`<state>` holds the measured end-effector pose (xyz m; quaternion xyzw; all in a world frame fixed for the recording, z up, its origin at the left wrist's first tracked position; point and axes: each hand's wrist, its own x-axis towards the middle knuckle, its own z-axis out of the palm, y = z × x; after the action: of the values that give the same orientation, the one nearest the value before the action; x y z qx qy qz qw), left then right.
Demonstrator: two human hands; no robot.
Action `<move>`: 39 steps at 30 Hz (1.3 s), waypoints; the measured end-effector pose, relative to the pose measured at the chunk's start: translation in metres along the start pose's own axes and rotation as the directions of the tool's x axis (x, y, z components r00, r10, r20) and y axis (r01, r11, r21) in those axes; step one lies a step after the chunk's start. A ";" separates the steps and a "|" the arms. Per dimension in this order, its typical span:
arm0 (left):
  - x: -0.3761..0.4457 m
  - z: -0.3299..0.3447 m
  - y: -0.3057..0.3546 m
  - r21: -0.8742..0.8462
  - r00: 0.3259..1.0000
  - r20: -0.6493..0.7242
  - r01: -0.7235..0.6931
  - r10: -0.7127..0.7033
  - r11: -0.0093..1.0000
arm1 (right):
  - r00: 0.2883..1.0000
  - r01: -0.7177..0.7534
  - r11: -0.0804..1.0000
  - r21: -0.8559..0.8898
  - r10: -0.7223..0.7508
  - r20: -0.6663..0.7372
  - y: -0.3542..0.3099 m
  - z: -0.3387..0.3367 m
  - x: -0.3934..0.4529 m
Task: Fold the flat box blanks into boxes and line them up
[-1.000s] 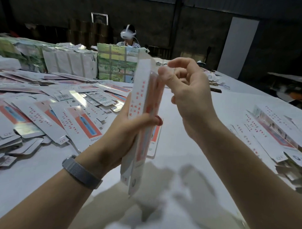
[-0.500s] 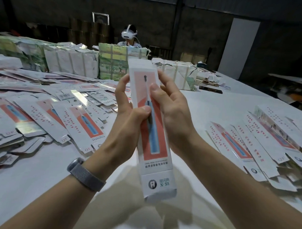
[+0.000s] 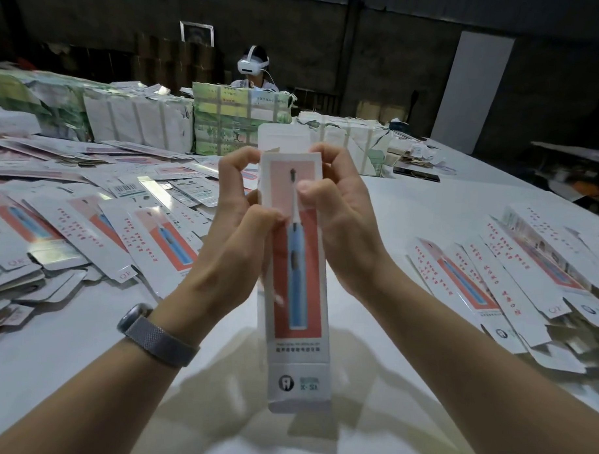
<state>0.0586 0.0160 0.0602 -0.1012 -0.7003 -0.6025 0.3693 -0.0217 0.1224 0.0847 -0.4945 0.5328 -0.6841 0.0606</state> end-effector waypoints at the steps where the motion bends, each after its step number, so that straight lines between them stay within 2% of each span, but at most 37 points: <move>1: 0.000 0.001 0.000 0.014 1.000 -0.003 -0.009 0.009 1.000 | 1.000 0.002 1.000 0.007 -0.002 -0.011 0.001 0.000 0.000; 8: -0.004 0.004 -0.004 0.025 1.000 0.010 0.010 -0.010 1.000 | 0.992 -0.054 0.998 -0.033 0.050 -0.113 0.006 -0.002 0.001; 13: -0.006 0.012 -0.002 -0.091 0.996 0.022 0.092 -0.091 0.992 | 0.986 -0.065 0.992 0.107 0.080 -0.147 0.008 -0.007 0.002; 16: -0.008 0.013 -0.004 -0.161 0.986 -0.003 0.164 -0.166 0.973 | 0.985 -0.054 0.992 0.115 0.072 -0.158 0.010 -0.009 0.003; 19: -0.009 0.013 -0.007 -0.148 0.987 0.006 0.159 -0.160 0.976 | 0.988 -0.078 0.995 0.059 0.085 -0.131 0.007 -0.010 0.006; 23: -0.008 0.013 -0.008 -0.049 0.991 0.021 0.130 -0.129 0.990 | 0.973 -0.197 0.979 0.041 0.201 -0.110 -0.004 -0.015 0.009; 28: -0.006 0.010 -0.008 0.000 0.991 0.080 0.103 -0.103 0.995 | 0.966 -0.260 0.966 -0.011 0.260 -0.003 -0.016 -0.024 0.013; 32: -0.007 0.009 -0.006 0.024 0.989 0.120 0.083 -0.086 0.996 | 0.908 -0.416 0.907 0.065 0.411 0.073 -0.017 -0.024 0.014; 35: -0.007 0.008 -0.007 0.021 0.988 0.126 0.086 -0.088 0.996 | 0.906 -0.421 0.900 0.114 0.422 0.021 -0.015 -0.022 0.013; 39: -0.007 0.007 -0.008 0.000 0.987 0.134 0.091 -0.090 0.996 | 0.928 -0.365 0.928 0.079 0.369 -0.057 -0.014 -0.021 0.014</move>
<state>0.0565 0.0223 0.0496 -0.1105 -0.7256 -0.6125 0.2936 -0.0377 0.1335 0.1058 -0.3592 0.5944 -0.6953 0.1852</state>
